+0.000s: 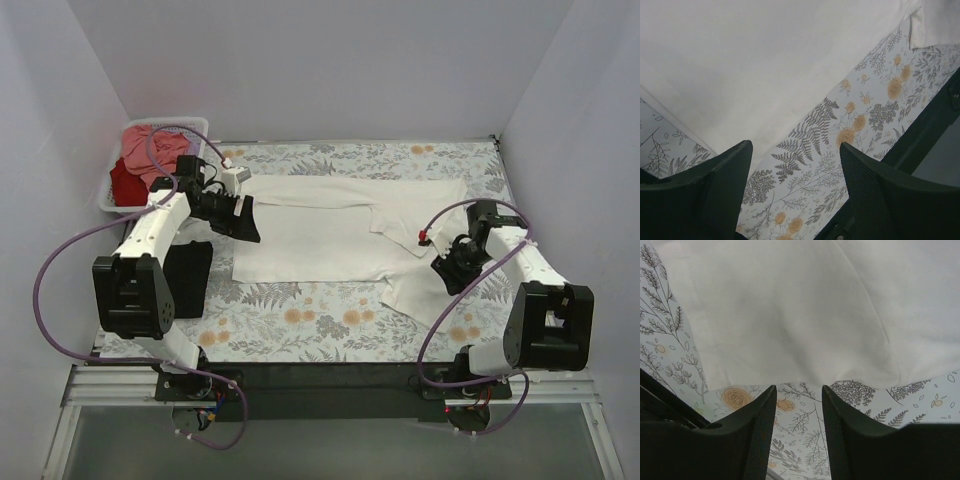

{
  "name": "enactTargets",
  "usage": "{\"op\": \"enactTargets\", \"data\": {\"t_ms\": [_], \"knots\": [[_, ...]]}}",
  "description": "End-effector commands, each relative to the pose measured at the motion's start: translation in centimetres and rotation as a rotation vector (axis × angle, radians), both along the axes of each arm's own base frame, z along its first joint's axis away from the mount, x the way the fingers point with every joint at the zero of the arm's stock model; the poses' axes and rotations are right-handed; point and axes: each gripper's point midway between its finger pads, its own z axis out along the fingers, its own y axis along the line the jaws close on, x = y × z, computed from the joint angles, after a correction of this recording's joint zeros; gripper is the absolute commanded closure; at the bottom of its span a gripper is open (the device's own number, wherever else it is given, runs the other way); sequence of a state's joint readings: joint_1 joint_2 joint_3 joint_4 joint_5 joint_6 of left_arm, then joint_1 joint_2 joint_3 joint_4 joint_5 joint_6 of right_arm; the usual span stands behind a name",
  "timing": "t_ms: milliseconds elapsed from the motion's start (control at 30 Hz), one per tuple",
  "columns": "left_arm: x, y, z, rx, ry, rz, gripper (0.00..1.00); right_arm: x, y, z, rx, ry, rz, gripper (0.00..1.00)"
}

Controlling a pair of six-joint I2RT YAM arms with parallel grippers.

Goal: Fold and stack the t-shirts
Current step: Fold the tshirt

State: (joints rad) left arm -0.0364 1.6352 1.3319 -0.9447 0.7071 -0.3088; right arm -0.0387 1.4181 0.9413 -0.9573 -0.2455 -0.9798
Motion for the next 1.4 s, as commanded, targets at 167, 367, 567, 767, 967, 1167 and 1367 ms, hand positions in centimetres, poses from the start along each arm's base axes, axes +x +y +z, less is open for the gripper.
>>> {"op": "enactTargets", "data": {"t_ms": [167,367,567,767,967,1167,1367], "knots": [[-1.6,0.6,-0.2,0.034,-0.012,-0.013,0.31,1.2,-0.9,-1.7,-0.074,-0.09,0.075,0.53],[-1.7,0.5,-0.3,0.03,-0.005,-0.007,0.31,1.4,-1.0,-3.0,-0.089,-0.083,0.081,0.51],[-2.5,1.0,-1.5,0.069,-0.043,-0.073,0.34,0.5,-1.4,-5.0,-0.114,-0.063,0.095,0.57],[-3.1,2.4,-4.1,0.179,-0.121,-0.202,0.46,-0.5,-1.3,-5.6,-0.11,-0.042,0.104,0.8],[-4.0,2.3,-5.0,0.257,-0.302,-0.482,0.55,0.0,-1.4,-4.8,-0.116,-0.062,0.083,0.99],[-5.7,2.5,-7.5,0.376,-0.357,-0.684,0.61,0.1,-1.2,-4.5,-0.108,-0.058,0.082,0.99],[-5.8,3.1,-9.6,0.447,-0.371,-0.759,0.64,0.2,-1.2,-4.2,-0.105,-0.053,0.083,0.99]]}}
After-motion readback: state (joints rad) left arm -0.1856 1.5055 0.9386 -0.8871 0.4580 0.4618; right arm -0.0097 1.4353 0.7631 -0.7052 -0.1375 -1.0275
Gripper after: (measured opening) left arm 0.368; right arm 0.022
